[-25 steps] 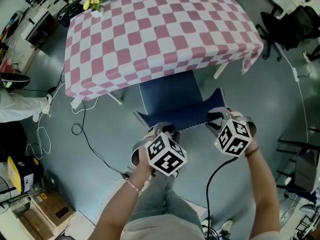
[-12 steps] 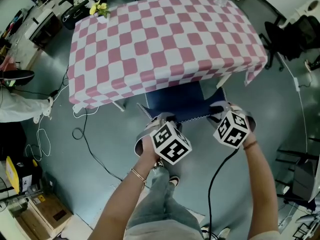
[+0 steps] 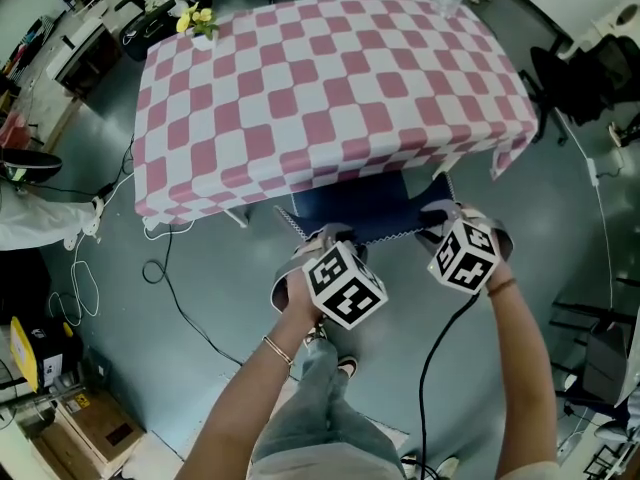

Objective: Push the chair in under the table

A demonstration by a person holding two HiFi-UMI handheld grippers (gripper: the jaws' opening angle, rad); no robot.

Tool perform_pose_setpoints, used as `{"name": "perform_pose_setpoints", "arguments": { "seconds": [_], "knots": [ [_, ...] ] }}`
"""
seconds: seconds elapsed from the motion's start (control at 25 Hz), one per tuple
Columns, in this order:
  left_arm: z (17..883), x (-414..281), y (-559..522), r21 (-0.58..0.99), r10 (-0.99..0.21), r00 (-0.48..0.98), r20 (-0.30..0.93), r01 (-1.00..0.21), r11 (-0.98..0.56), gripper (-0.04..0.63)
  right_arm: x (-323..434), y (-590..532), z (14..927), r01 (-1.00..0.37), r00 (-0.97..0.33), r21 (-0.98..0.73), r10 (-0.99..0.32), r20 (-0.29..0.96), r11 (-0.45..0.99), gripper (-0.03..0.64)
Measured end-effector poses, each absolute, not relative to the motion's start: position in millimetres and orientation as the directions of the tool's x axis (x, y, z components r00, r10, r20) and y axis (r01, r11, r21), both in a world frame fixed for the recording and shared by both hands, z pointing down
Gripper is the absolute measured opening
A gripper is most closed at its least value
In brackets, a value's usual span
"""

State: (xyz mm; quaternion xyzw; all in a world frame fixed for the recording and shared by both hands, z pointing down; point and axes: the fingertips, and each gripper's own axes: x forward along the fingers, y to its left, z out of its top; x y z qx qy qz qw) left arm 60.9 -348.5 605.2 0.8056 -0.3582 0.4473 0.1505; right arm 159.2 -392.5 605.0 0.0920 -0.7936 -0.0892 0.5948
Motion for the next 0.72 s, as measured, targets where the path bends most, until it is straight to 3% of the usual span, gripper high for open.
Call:
{"name": "perform_pose_setpoints", "arguments": {
  "seconds": [0.72],
  "knots": [
    [609.4, 59.6, -345.9, 0.019, -0.411, 0.411, 0.814, -0.725, -0.688, 0.143, 158.1, -389.2, 609.9, -0.061, -0.26, 0.253, -0.26, 0.93, 0.965, 0.127]
  ]
}}
